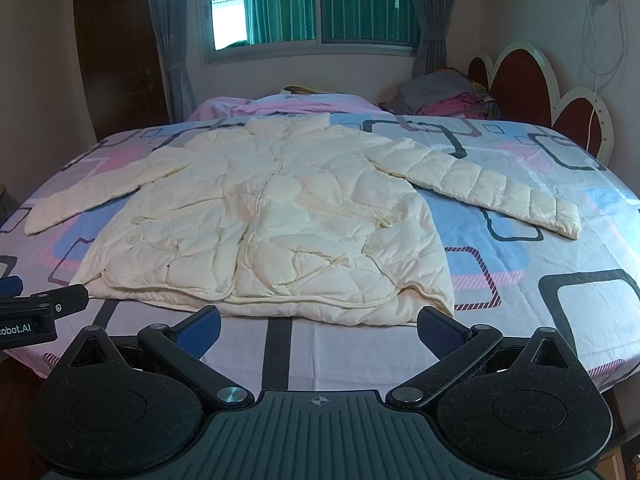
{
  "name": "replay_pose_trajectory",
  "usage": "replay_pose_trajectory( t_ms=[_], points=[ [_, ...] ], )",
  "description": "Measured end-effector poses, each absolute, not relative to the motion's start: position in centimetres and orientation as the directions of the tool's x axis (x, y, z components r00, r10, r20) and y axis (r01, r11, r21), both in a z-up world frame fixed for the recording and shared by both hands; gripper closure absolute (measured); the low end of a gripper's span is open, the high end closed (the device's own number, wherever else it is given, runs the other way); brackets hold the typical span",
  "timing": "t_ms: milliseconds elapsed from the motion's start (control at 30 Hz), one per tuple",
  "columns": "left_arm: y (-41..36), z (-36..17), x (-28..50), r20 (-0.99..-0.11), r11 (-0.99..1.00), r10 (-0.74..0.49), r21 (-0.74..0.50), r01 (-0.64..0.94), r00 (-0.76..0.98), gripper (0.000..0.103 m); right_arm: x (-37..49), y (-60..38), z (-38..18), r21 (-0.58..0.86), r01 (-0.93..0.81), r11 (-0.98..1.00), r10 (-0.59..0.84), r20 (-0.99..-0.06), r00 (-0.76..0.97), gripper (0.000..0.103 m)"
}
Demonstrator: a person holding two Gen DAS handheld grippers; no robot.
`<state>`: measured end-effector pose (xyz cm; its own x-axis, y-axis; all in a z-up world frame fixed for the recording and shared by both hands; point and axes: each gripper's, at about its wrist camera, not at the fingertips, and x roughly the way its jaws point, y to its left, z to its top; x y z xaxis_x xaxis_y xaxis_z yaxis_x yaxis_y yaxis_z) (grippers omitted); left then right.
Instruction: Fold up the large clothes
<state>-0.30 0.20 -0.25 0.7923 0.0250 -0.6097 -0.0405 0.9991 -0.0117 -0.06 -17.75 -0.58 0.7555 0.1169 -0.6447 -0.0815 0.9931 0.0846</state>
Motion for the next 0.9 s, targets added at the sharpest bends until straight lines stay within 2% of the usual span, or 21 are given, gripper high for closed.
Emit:
replay_pose_trajectory(
  t_ms=[900],
  points=[
    [0.0,-0.43,-0.45,-0.614,0.999,0.038,-0.007,-0.054,0.789,0.0,0.09,-17.99,-0.71,0.086,-0.085,0.993,0.121,-0.646,0.754,0.0]
  ],
)
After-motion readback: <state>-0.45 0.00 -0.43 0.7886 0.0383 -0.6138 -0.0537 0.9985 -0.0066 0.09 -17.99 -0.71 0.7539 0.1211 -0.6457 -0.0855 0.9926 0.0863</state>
